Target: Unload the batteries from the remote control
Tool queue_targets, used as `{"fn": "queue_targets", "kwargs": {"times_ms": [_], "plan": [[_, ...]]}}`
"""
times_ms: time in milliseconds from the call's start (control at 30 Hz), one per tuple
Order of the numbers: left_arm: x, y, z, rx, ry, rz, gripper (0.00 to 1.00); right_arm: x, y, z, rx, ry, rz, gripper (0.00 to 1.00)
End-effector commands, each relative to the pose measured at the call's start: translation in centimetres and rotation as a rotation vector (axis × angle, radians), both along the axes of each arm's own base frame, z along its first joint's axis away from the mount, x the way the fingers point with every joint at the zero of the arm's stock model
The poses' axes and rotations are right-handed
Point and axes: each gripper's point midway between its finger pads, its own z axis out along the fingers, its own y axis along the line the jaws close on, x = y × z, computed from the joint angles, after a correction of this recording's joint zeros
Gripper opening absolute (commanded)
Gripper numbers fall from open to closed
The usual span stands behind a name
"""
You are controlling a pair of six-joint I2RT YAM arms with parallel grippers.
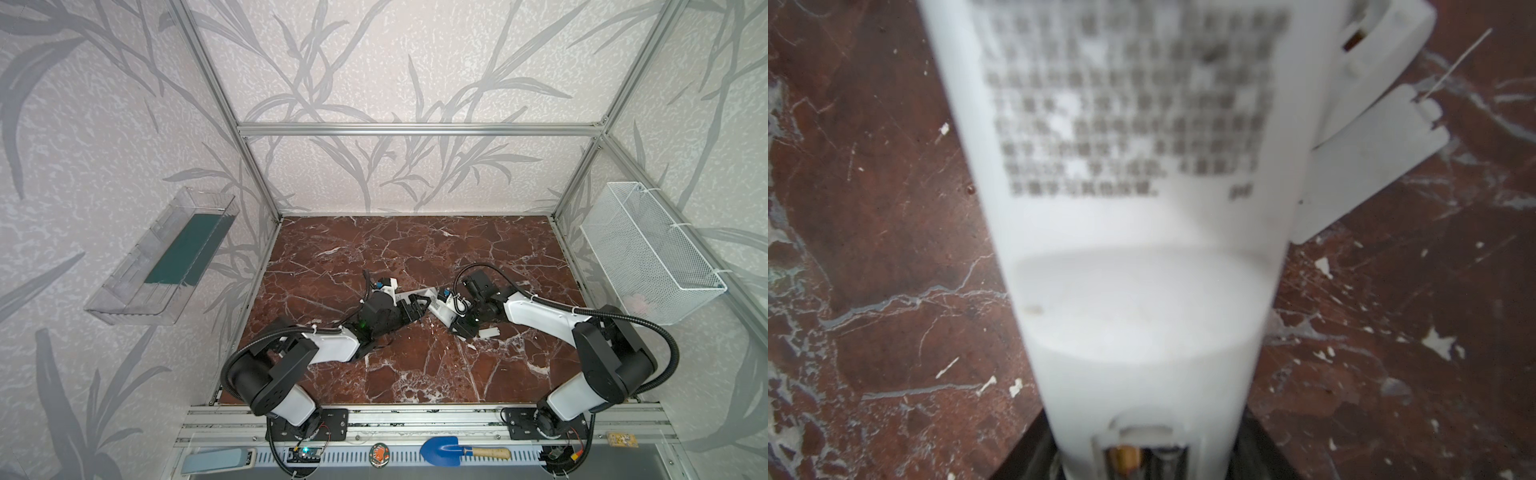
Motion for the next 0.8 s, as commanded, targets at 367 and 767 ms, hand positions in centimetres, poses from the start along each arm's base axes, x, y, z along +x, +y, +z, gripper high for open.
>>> {"fn": "queue_targets", "kwargs": {"times_ms": [367, 767], "plan": [[-3.6, 14.4, 1.6, 0.357, 0.086, 0.323, 0.99, -4.4, 1.7, 0.2, -0.137, 0.061, 0.274, 0.3], [-4.6, 16.7, -1.0, 0.528, 0.325, 0.296, 0.99, -3.7, 2.3, -2.8, -0.316, 0.112, 0.319, 0.3]]}}
